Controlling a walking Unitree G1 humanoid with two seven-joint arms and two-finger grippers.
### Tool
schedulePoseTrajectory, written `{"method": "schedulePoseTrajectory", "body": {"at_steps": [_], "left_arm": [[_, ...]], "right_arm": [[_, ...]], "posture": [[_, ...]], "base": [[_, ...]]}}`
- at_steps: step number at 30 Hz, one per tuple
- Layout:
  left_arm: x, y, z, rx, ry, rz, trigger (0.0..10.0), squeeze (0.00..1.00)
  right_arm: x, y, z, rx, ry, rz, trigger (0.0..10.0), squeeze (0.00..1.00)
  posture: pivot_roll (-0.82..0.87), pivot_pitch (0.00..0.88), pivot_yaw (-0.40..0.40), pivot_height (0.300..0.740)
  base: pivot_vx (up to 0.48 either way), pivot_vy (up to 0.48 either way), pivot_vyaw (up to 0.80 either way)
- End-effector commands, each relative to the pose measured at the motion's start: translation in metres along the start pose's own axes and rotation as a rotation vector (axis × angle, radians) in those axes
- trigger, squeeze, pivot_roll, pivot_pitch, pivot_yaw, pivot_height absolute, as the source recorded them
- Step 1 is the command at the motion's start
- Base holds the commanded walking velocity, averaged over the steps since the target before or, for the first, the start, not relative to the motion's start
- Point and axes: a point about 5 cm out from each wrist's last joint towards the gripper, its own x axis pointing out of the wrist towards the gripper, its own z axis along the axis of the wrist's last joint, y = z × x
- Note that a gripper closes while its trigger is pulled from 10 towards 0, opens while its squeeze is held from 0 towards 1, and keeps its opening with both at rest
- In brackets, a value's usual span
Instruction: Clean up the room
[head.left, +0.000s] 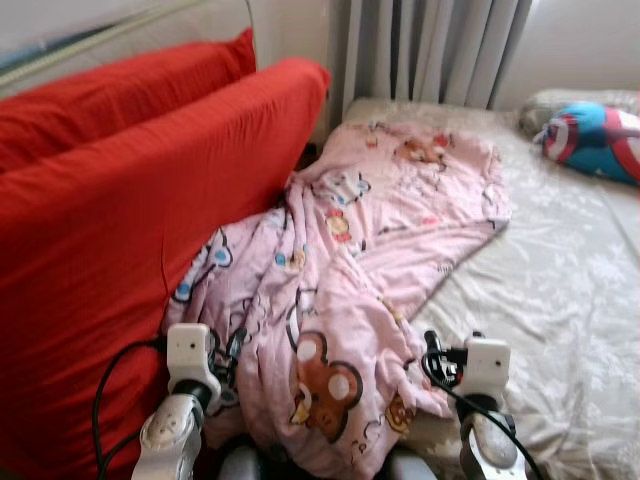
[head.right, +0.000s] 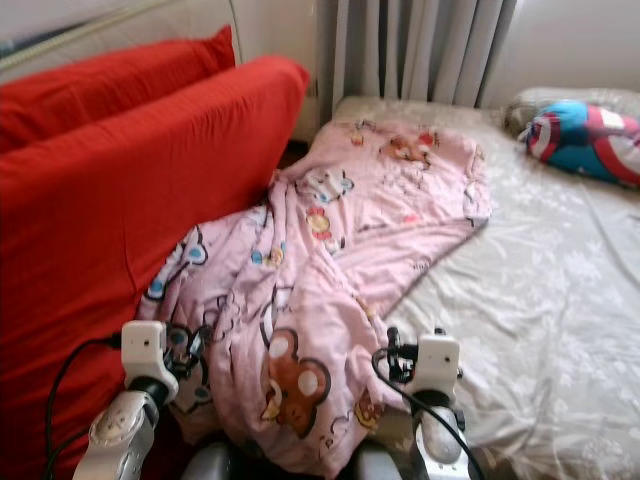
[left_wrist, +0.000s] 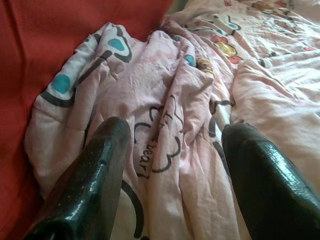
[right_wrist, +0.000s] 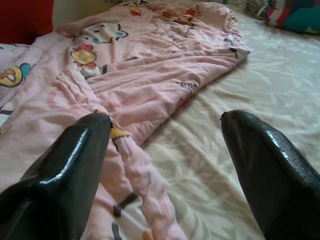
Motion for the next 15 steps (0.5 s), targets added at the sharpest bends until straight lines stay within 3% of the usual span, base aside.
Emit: {"method": "schedulePoseTrajectory", "body": {"at_steps": [1,15], "left_arm": [[0.0002,0.0012,0.0009,0.007,0.006,-0.003,10.0,0.00],[-0.0002,0.0011,0.0010,0.010,0.009,-0.006,10.0,0.00]], "right_arm": [[0.0012,-0.0030,0.0000,-0.015,0.009,-0.015,10.0,0.00],[0.0053,0.0008,-0.0002,-0.014,0.027,0.008,10.0,0.00]], "posture": [[-0.09,0.037,-0.001,0.613],[-0.08,0.038,0.000,0.598]], "base": [[0.000,0.000,0.00],[0.000,0.000,0.00]]}}
